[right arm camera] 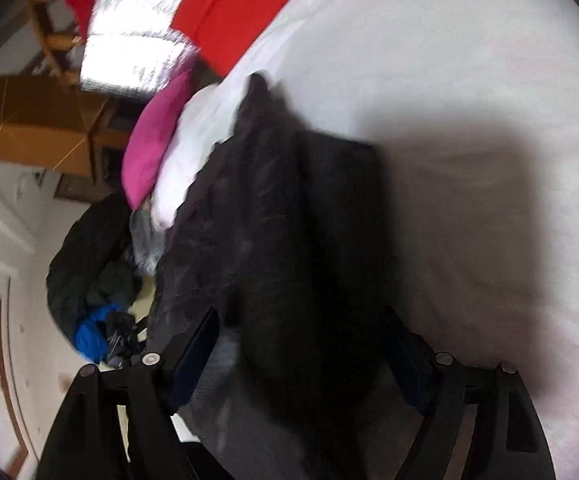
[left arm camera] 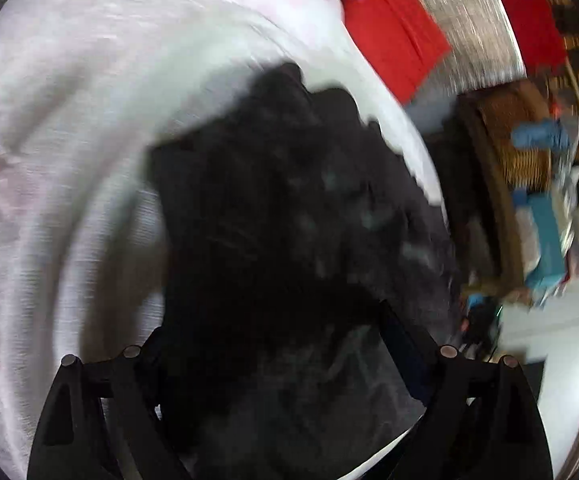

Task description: Fold large clothes

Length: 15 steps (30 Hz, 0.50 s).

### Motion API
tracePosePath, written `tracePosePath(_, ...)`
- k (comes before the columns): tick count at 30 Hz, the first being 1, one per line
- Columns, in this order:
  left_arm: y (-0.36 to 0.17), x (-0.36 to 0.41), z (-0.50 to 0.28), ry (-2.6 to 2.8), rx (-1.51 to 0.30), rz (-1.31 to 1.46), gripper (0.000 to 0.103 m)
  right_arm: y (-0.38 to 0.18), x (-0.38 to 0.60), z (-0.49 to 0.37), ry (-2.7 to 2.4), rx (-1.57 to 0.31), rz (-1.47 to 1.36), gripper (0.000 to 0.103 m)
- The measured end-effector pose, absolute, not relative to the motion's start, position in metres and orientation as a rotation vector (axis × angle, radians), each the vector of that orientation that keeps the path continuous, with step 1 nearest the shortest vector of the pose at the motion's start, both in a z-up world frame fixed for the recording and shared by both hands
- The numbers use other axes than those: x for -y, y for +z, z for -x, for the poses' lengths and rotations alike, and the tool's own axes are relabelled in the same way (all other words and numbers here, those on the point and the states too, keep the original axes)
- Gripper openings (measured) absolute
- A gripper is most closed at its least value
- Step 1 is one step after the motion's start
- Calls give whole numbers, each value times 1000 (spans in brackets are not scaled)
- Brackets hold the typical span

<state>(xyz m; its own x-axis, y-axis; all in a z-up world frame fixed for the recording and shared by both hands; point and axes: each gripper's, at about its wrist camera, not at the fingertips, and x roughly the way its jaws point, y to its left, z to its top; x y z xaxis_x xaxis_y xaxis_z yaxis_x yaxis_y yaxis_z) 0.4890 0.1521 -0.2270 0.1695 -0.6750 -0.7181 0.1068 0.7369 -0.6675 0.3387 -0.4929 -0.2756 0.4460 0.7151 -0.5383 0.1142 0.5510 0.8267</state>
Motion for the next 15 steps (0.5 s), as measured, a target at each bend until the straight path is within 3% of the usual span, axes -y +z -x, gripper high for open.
tracePosePath(3, -224, -137, -488, -620, -1278, 482, 93, -275, 472, -348, 485, -1053, -905, 97)
tracePosePath(8, -223, -133, -488, -648, -1242, 529, 93, -268, 455, -351, 489, -1042, -877, 98)
tracePosePath(10, -224, -131, -488, -637, -1230, 520, 92, -263, 442, -352, 447, -1048, -828, 91)
tracePosePath(11, -223, -131, -488, -626, -1223, 514, 87, -261, 437, -352, 438, -1052, -814, 80)
tracePosePath(14, -222, -131, -488, -574, -1208, 507, 65, -252, 427, -349, 372, -1059, -716, 62)
tracePosePath(15, -220, -133, -487, -565, -1199, 514, 57, -248, 424, -347, 357, -1048, -700, 51)
